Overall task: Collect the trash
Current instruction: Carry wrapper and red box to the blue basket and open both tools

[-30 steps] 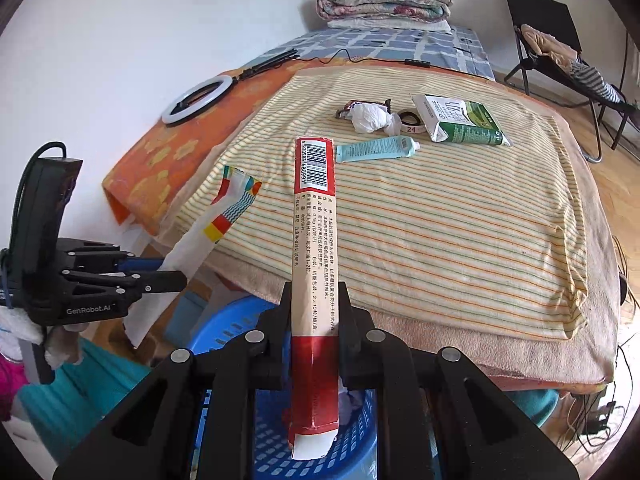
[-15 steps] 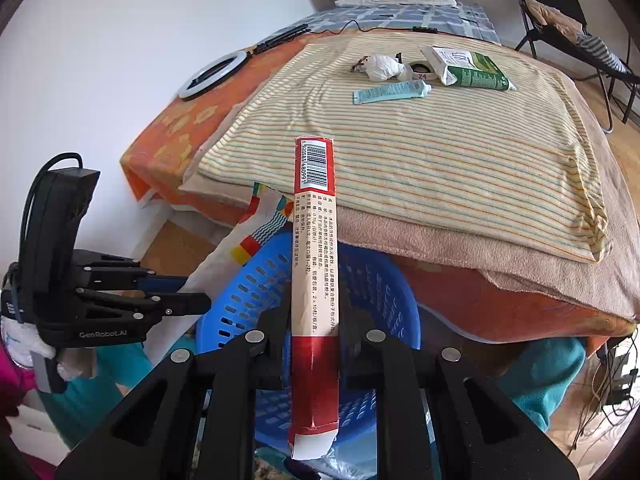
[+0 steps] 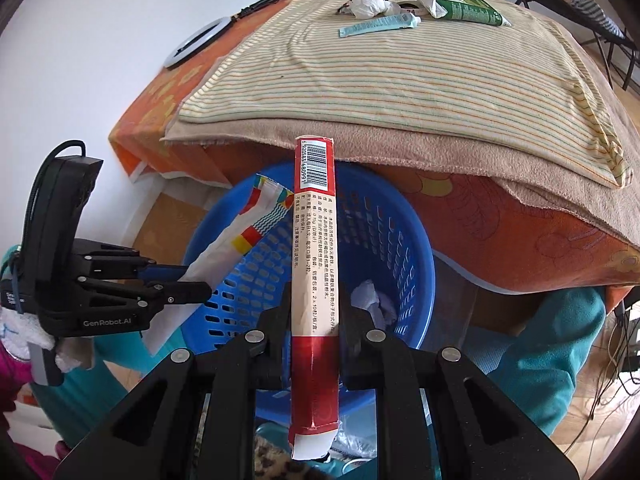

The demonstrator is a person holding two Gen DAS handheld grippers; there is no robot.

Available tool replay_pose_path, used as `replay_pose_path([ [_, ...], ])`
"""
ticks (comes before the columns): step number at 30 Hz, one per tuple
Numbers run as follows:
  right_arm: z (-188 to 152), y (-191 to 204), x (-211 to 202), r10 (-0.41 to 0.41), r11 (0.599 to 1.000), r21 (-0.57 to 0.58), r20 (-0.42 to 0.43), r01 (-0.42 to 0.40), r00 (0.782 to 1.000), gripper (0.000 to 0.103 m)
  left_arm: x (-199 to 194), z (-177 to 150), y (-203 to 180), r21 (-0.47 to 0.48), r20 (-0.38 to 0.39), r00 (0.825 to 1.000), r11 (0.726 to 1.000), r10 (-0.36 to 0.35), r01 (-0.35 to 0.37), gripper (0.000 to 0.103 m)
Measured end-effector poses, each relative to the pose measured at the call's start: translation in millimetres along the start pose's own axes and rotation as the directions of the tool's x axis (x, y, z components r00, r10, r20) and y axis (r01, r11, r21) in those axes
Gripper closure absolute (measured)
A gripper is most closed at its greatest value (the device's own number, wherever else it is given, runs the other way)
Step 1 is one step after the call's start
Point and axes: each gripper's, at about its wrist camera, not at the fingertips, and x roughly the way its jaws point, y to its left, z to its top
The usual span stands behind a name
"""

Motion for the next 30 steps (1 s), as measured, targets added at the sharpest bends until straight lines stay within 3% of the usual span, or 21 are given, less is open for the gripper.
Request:
replay_pose_path([
  [19,-6,-10,30,0.016,0.997,0.071,-0.068,-0.011,0.998,0.084,14,3,-6,0.011,-0.006,0.998,0.998,0.065,-0.065,0.082],
  [25,-8,-13,31,0.006,0.997,0.081,-0.068,0.0,0.998,0.082,14,5,-6,0.012,-0.001,0.997,0.996,0.083,-0.083,0.064],
  [30,-9,-12,30,-0.001,0.997,0.077,-0.065,0.006,0.998,0.053,11,7,-6,0.008,0.009,0.996,0.996,0.084,-0.084,0.059],
])
